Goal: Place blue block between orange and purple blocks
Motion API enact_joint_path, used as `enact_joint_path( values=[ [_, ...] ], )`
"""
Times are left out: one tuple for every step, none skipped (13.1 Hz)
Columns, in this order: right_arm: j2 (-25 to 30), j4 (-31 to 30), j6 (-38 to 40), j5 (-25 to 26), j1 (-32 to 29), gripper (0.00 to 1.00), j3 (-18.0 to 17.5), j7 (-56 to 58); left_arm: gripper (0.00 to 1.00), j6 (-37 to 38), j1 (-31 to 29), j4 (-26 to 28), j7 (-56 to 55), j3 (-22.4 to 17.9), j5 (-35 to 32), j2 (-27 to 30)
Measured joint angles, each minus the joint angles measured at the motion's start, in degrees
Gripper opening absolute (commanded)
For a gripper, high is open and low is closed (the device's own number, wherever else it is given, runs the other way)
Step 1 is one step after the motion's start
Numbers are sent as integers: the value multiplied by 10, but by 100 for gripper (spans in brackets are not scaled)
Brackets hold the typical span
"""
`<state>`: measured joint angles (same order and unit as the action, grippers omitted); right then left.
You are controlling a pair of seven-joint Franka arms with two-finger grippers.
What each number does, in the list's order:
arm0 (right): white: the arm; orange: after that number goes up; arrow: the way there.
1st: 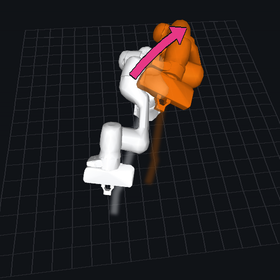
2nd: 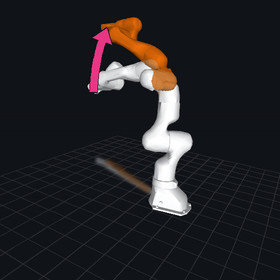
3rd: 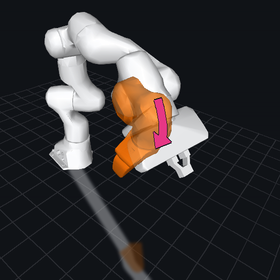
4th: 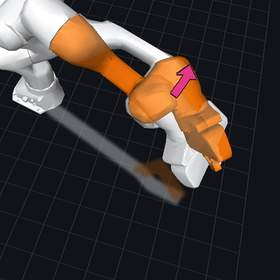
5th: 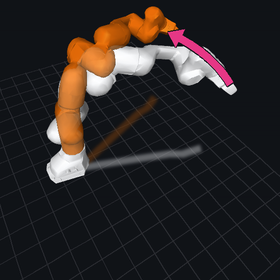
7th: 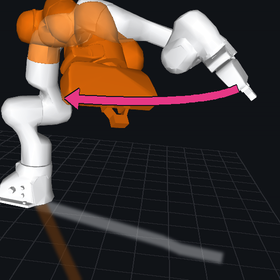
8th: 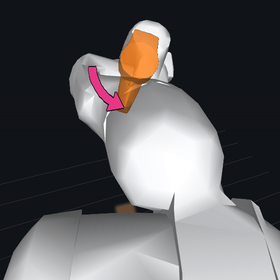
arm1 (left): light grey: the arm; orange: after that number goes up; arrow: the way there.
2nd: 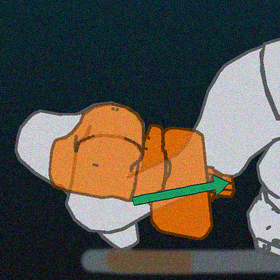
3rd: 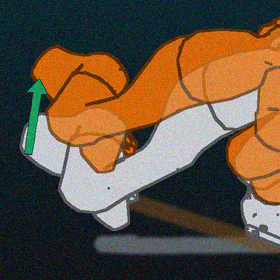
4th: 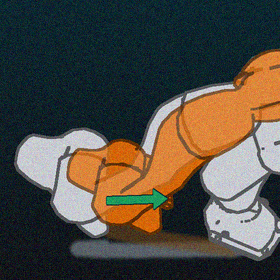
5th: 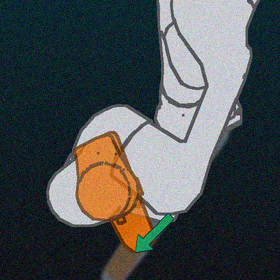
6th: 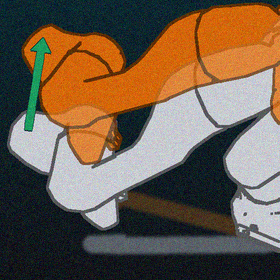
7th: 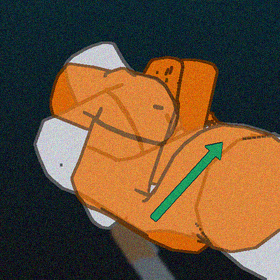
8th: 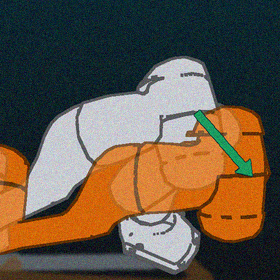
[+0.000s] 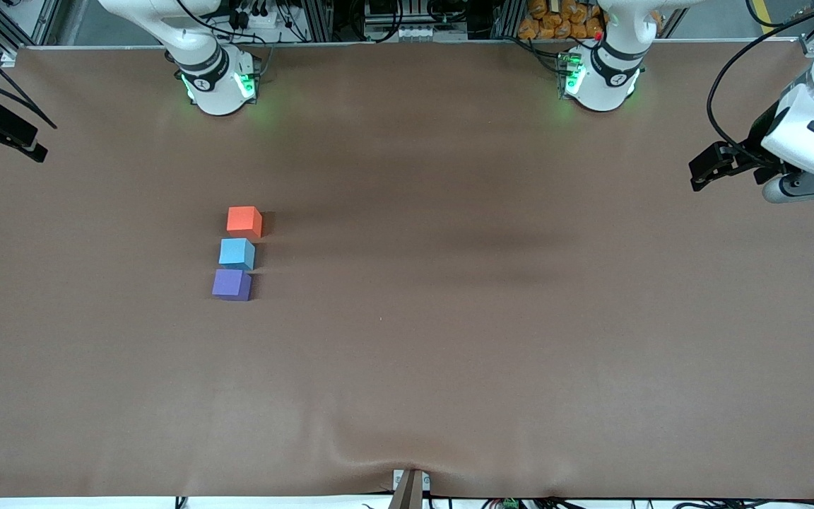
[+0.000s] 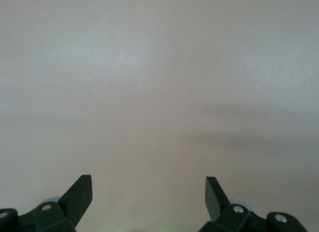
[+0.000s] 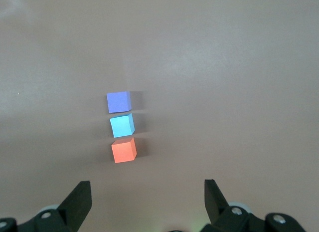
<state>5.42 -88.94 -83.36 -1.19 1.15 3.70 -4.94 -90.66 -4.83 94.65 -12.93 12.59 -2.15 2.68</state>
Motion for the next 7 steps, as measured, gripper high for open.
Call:
enact_joint_path(
  values=[
    [0, 0, 0, 0, 0, 100, 0, 0, 100, 0, 0, 0, 0, 0, 0, 0],
    [0, 0, 0, 0, 0, 100, 0, 0, 100, 1, 0, 0, 0, 0, 0, 0],
    [0, 0, -1, 0, 0, 100, -1, 0, 100, 1, 0, 0, 0, 0, 0, 0],
    [0, 0, -1, 0, 0, 100, -1, 1, 100, 2, 0, 0, 0, 0, 0, 0],
    [0, 0, -1, 0, 0, 100, -2, 3, 100, 2, 0, 0, 2, 0, 0, 0],
    [0, 0, -1, 0, 0, 100, -3, 7, 100, 3, 1, 0, 6, 0, 0, 0],
    [0, 0, -1, 0, 0, 100, -4, 12, 100, 3, 1, 1, 8, 1, 0, -1]
  ],
)
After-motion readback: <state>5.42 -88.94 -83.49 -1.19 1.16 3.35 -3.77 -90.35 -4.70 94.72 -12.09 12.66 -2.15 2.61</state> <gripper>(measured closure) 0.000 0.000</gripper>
